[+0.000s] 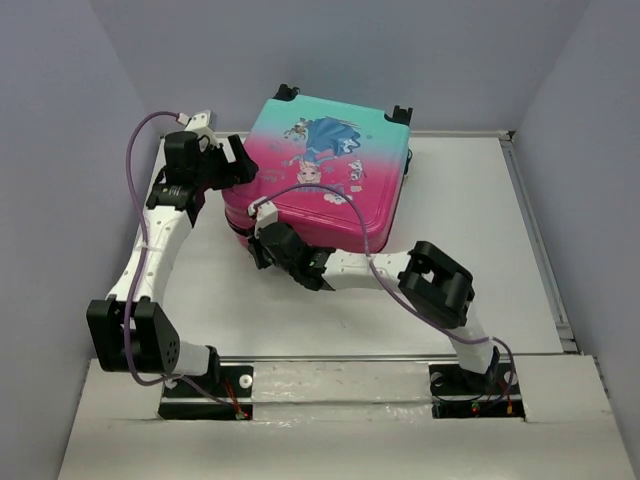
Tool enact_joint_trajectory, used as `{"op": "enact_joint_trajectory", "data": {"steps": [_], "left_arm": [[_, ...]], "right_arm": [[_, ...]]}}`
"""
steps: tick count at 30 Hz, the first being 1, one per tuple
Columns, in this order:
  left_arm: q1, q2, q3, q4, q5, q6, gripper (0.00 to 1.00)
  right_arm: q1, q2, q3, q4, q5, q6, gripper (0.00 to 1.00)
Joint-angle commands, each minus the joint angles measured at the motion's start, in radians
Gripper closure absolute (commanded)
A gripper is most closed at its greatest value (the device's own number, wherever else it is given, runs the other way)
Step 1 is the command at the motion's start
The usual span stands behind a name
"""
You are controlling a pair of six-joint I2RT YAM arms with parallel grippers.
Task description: Pack the luggage
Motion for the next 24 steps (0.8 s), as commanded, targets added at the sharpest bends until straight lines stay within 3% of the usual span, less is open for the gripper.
{"op": "enact_joint_trajectory", "data": {"steps": [1,3,4,5,6,8,12,15,16,19,21,24], "left_arm": [[-0.019,-0.135,0.001,-0.113,0.124,0.009,0.03],[-0.017,-0.138,-0.031,-0.087,0.146,-0.005,0.02],[-0.017,-0.140,-0.048,-0.075,0.158,-0.010,0.03],[-0.017,-0.140,-0.063,-0.063,0.167,-0.014,0.03],[-0.019,-0.141,-0.098,-0.049,0.175,-0.026,0.03],[-0.022,-0.143,-0.128,-0.021,0.164,-0.030,0.03],[-0.032,-0.132,-0.160,-0.012,0.090,-0.027,0.04],[-0.040,-0.135,-0.160,-0.033,-0.009,-0.004,0.04],[-0.045,-0.143,-0.163,-0.037,-0.080,0.001,0.03],[-0.049,-0.166,-0.169,-0.034,-0.199,0.007,0.01],[-0.049,-0.155,-0.145,-0.052,-0.263,0.018,0.01],[-0.049,-0.148,-0.122,-0.054,-0.343,0.018,0.01]], "right_arm": [[0.017,-0.022,0.066,0.151,-0.315,-0.005,0.93],[0.017,-0.090,-0.071,0.131,-0.355,-0.008,0.87],[0.026,-0.195,-0.142,0.123,-0.369,-0.005,0.62],[0.026,-0.257,-0.212,0.103,-0.377,0.009,0.61],[0.026,-0.316,-0.268,0.058,-0.383,0.022,0.26],[0.026,-0.497,-0.364,-0.121,-0.377,0.023,0.01],[-0.026,-0.770,-0.463,-0.260,-0.230,0.049,0.00],[-0.187,-0.904,-0.487,-0.358,-0.117,0.082,0.00],[-0.297,-0.927,-0.501,-0.381,-0.096,0.108,0.00],[-0.472,-0.975,-0.518,-0.382,-0.092,0.147,0.00],[-0.616,-0.929,-0.494,-0.382,-0.172,0.157,0.00],[-0.681,-0.848,-0.445,-0.383,-0.199,0.153,0.00]]}}
